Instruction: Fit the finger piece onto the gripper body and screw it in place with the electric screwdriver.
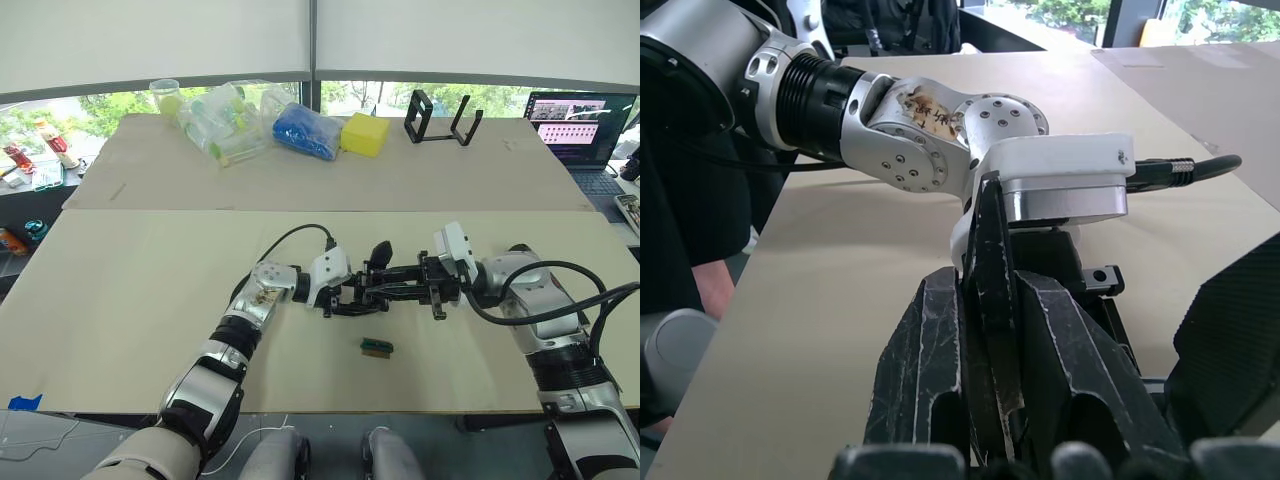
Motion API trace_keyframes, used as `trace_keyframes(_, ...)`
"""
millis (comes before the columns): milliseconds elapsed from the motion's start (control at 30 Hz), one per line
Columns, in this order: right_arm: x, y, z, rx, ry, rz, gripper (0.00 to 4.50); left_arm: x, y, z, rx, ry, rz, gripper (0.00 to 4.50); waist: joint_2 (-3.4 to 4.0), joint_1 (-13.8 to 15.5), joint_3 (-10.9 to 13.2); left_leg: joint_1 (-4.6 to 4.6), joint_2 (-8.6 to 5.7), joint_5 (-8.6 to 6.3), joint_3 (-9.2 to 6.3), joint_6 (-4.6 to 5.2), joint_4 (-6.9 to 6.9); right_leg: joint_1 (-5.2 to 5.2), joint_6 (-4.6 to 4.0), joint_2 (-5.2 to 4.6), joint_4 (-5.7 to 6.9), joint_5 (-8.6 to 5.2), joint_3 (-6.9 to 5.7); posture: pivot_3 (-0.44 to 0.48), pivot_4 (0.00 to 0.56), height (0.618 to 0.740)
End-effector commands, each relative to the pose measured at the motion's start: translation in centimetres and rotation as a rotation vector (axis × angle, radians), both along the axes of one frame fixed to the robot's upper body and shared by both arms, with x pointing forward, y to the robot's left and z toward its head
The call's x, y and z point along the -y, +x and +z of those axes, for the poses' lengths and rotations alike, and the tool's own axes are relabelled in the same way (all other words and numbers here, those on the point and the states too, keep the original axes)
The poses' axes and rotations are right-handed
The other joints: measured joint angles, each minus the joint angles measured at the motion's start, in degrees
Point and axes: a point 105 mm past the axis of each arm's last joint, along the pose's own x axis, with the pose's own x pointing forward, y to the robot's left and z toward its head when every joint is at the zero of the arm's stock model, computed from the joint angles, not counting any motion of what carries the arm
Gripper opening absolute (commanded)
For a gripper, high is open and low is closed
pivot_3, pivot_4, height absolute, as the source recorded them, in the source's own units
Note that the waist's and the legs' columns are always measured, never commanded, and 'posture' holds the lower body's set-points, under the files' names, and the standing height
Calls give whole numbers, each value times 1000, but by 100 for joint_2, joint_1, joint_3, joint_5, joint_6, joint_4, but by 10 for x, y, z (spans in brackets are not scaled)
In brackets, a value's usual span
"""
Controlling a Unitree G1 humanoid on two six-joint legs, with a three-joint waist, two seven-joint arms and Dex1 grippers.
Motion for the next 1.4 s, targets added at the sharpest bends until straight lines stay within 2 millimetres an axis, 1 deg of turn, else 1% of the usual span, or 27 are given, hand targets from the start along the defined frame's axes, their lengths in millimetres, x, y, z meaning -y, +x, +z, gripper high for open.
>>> trace_keyframes(33,16,1,-34,-134,-137,-69,311,-7,-1,5,11,4,-28,2298,0,0,0,0,0,0,0,0,0,0,0,0,-1,0,0,0,150,740)
trace_keyframes(67,14,1,-35,-150,-145,-72,310,-7,-1,5,11,3,-25,2298,0,0,0,0,0,0,0,0,0,0,0,0,-1,0,0,0,150,740)
trace_keyframes(167,12,-2,-47,-208,-215,-79,311,-6,2,7,10,-3,-15,2298,-1,-1,-3,1,1,0,0,0,-1,0,0,0,-1,0,0,0,150,740)
trace_keyframes(300,13,-4,-50,-247,-226,-86,311,-5,1,7,10,-7,-15,2298,-10,-1,-16,4,3,-1,0,-1,-2,3,0,-1,-3,0,0,0,150,740)
trace_keyframes(467,26,3,-51,-229,-222,-152,311,-7,2,7,10,-8,-9,2298,-13,0,-22,5,3,-1,0,-1,-6,3,0,-2,-4,0,1,0,150,740)
trace_keyframes(533,33,3,-53,-231,-220,-169,311,-7,1,7,9,-8,-8,2298,-17,0,-25,5,3,-1,-1,-1,-6,3,0,-1,-5,0,1,0,150,740)
trace_keyframes(633,37,1,-56,-233,-234,-174,311,-7,1,7,9,-9,-8,2298,-19,0,-29,6,3,-1,-1,-1,-6,4,0,-2,-5,0,1,0,150,740)
trace_keyframes(800,30,2,-59,-242,-250,-172,310,-5,2,8,8,-11,-8,2298,-27,0,-39,10,3,-1,-1,-1,-8,7,0,-2,-6,0,2,0,150,740)
trace_keyframes(900,26,-3,-64,-259,-301,-148,311,-5,3,9,10,-12,-8,2298,-33,0,-51,13,4,-1,0,-1,-12,8,0,-4,-6,0,2,0,150,740)
trace_keyframes(1033,21,-8,-64,-312,-325,-134,311,-5,4,10,12,-12,-6,2298,-39,0,-70,15,4,-2,-1,-2,-18,7,0,-8,-8,0,3,0,150,740)
trace_keyframes(1200,27,-6,-73,-352,-389,-183,311,-4,3,10,12,-15,-7,2298,-57,0,-94,19,6,-3,-1,-3,-27,8,0,-17,-11,0,5,0,150,740)
trace_keyframes(1400,32,1,-69,-348,-341,-261,310,-5,4,10,12,-14,-3,2298,-58,0,-120,25,6,-4,-1,-2,-32,11,0,-19,-14,0,7,0,150,740)
